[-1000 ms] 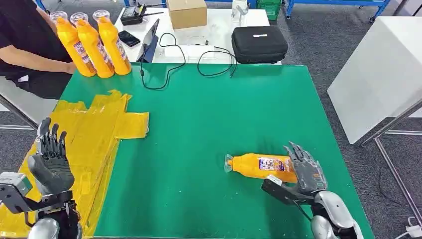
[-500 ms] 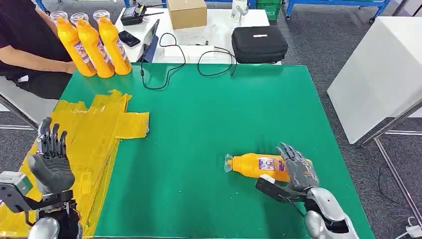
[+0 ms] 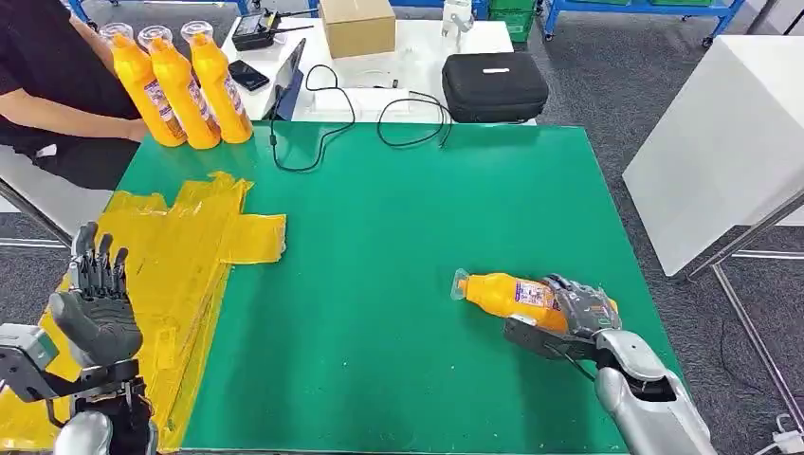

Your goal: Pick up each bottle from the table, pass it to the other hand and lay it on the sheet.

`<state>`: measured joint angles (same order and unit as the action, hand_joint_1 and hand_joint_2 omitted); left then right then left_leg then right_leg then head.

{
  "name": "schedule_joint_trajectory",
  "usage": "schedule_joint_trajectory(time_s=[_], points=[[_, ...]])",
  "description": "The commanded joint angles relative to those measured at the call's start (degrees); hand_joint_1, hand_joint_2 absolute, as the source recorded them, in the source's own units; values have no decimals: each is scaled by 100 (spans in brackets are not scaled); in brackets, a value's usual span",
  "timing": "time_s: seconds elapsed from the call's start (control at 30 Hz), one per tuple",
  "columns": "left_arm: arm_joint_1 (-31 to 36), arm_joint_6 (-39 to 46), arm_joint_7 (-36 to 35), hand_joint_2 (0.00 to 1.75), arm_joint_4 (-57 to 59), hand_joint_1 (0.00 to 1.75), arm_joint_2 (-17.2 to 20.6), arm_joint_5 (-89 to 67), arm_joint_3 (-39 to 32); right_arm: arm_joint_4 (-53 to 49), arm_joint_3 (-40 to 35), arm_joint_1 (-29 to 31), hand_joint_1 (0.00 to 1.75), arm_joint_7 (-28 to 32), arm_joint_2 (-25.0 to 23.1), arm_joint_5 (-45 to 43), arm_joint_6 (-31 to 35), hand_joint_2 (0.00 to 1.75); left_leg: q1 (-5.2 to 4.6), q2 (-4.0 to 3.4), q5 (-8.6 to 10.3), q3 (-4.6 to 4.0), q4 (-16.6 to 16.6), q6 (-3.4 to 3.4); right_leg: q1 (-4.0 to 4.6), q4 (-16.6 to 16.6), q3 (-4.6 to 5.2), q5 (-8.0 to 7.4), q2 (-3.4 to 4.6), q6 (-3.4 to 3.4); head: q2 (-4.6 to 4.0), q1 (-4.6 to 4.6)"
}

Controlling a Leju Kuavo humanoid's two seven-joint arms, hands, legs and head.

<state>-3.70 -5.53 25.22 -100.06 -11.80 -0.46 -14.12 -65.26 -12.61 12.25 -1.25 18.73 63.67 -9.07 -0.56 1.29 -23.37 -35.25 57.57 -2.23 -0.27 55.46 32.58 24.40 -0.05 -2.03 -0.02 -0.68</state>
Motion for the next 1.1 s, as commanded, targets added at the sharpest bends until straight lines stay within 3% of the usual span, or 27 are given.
schedule_joint_trajectory(time_s=[0.03,0.17,0.23,0.37,0.43,0.53,0.67,0.7,0.73,0.77,0.83,0.87,0.93,1.1], points=[[142,-4,-22,0,324,0,112,14,-29,810,-275,44,140,-13,66,5,-100,175,8,6,0,27,-6,16,8,-13,-26,2,-14,5,0,0],[142,-4,-22,0,324,0,112,14,-29,810,-275,44,140,-13,66,5,-100,175,8,7,-2,38,-6,9,8,-14,2,3,-9,4,0,-2],[147,-20,-18,0,331,0,107,27,-33,837,-336,65,168,-59,75,38,-113,175,9,4,-2,43,-10,17,10,-18,-5,4,-12,7,0,0],[242,-53,-29,0,344,0,132,39,5,1144,-494,317,173,-88,12,33,-186,175,7,4,-4,49,-9,9,8,-17,-13,4,-8,3,0,0],[300,-55,-56,0,354,0,148,41,77,1374,-592,453,166,-116,19,20,-275,175,9,-2,-3,50,-11,15,10,-20,-30,2,-6,5,0,0],[328,-30,-76,0,364,0,165,81,112,1425,-635,413,173,-70,151,-69,-361,175,11,0,-1,55,-9,16,12,-22,-68,0,-14,4,0,0],[176,-59,-82,0,338,0,195,114,123,1071,-386,128,175,136,222,-541,-196,175,7,12,-5,82,-9,12,7,-21,-41,5,-22,6,0,0],[-78,-250,-191,0,192,0,93,514,49,-4,589,-140,175,1761,-675,-1910,1024,175,10,13,-4,78,-10,16,10,-24,-38,6,-25,12,0,-2],[-274,-478,-258,0,100,0,-21,860,13,-932,590,-190,175,1560,-1110,-2104,858,175,9,19,-1,80,-13,13,9,-26,-42,9,-29,13,0,0],[-445,-621,-270,175,31,0,-137,1012,32,-1602,406,-167,175,1200,-1351,-2229,716,175,11,-4,-4,81,-17,16,11,-27,-37,7,-6,17,0,-2],[-612,-892,-280,175,12,0,-430,1351,193,-2437,-79,160,175,933,-1681,-2707,628,175,7,-67,-16,71,-8,13,9,-11,-33,-7,66,9,0,-22],[-605,-775,-261,175,1,0,-449,1333,321,-2508,-273,315,175,640,-1674,-2763,638,175,0,-69,-22,61,6,11,1,11,-62,5,69,6,0,-28],[-548,-624,-283,175,3,0,-405,1328,440,-2443,-358,379,175,563,-1576,-2863,702,175,-2,-119,-25,29,13,21,2,30,-23,-19,112,7,0,-11],[-517,-597,-333,175,4,0,-364,1456,419,-2330,-298,275,175,968,-1456,-3065,854,175,20,-18,18,-1,4,18,16,3,8,-23,13,18,0,-17]])
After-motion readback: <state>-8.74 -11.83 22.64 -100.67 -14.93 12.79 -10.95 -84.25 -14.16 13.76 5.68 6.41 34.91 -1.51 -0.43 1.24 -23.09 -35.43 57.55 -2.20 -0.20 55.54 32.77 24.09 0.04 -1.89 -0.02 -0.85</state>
